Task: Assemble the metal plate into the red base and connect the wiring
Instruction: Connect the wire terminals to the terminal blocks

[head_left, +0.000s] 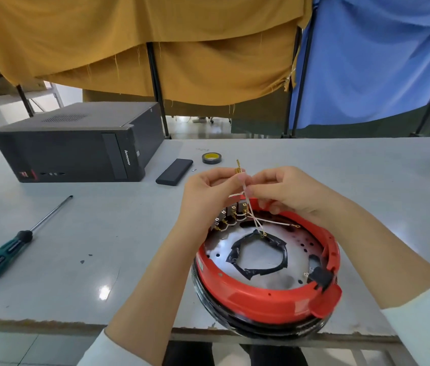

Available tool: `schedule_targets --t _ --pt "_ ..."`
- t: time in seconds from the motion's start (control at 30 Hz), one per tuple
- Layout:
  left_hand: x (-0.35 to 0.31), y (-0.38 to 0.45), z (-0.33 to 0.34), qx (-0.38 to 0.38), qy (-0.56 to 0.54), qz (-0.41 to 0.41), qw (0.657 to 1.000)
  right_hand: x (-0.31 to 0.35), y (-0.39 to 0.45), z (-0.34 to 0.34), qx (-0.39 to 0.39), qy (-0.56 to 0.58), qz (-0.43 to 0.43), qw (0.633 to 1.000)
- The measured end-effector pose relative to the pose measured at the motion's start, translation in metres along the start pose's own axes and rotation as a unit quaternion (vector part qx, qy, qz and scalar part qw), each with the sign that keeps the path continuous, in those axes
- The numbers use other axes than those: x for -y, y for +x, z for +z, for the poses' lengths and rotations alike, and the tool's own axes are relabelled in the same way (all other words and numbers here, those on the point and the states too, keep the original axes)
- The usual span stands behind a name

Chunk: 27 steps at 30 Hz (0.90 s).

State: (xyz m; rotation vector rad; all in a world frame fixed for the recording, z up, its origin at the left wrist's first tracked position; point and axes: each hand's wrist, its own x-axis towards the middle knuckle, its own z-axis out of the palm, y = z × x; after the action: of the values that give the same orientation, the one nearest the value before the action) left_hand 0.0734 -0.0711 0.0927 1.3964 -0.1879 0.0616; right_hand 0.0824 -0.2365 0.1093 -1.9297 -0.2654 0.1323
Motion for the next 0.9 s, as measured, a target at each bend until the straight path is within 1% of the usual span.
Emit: schedule_targets --t 0.07,0.13,0.2,0.3,0.43,0.5,0.57,0.63,0.67,0.7,0.73,0.77,0.83,0.9 --pt "-0.002 -0.003 -0.002 0.000 -0.004 -0.002 1.000 0.002 -0.003 0.003 -0.042 0.020 -0.028 0.999" --pt "-0.004 -0.006 -0.003 0.018 0.018 -0.004 1.000 0.005 -0.005 0.006 -0.078 0.026 -0.067 0.994" --pt "-0.004 -0.009 -0.003 0.033 0.030 -0.004 0.999 0.008 -0.008 0.009 -0.086 0.025 -0.089 0.992" --pt "-0.006 -0.012 -0.003 0.034 0.038 -0.004 0.999 0.011 -0.012 0.009 -0.090 0.009 -0.096 0.991" --pt "-0.012 -0.015 -0.006 0.054 0.059 -0.007 0.997 0.013 -0.015 0.009 -0.082 0.028 -0.117 0.989" --pt "-0.015 -0.015 -0.009 0.056 0.069 -0.004 0.996 0.014 -0.014 0.011 -0.104 0.035 -0.133 0.985" --pt "-0.018 -0.011 -0.014 0.035 0.062 -0.002 0.997 0.015 -0.010 0.011 -0.128 0.083 -0.115 0.982" --pt "-0.020 -0.002 -0.022 -0.009 0.067 0.000 0.998 0.013 -0.005 0.009 -0.106 0.175 -0.062 0.977" --pt "-0.020 0.005 -0.026 -0.039 0.094 0.000 0.995 0.010 -0.003 0.009 -0.088 0.177 -0.032 0.980" --pt "-0.018 0.012 -0.031 -0.069 0.151 0.005 0.986 0.005 0.000 0.009 -0.069 0.135 -0.005 0.988" --pt "-0.016 0.019 -0.035 -0.092 0.230 0.017 0.969 -0.002 0.002 0.011 -0.049 0.077 0.016 0.996" --pt "-0.012 0.026 -0.038 -0.103 0.311 0.035 0.944 -0.008 0.005 0.013 -0.033 0.018 0.030 0.999" --pt "-0.003 0.034 -0.042 -0.087 0.424 0.055 0.900 -0.017 0.010 0.019 -0.019 -0.077 0.040 0.996" --pt "0.008 0.040 -0.044 -0.052 0.478 0.039 0.876 -0.020 0.015 0.024 -0.014 -0.174 0.026 0.984"
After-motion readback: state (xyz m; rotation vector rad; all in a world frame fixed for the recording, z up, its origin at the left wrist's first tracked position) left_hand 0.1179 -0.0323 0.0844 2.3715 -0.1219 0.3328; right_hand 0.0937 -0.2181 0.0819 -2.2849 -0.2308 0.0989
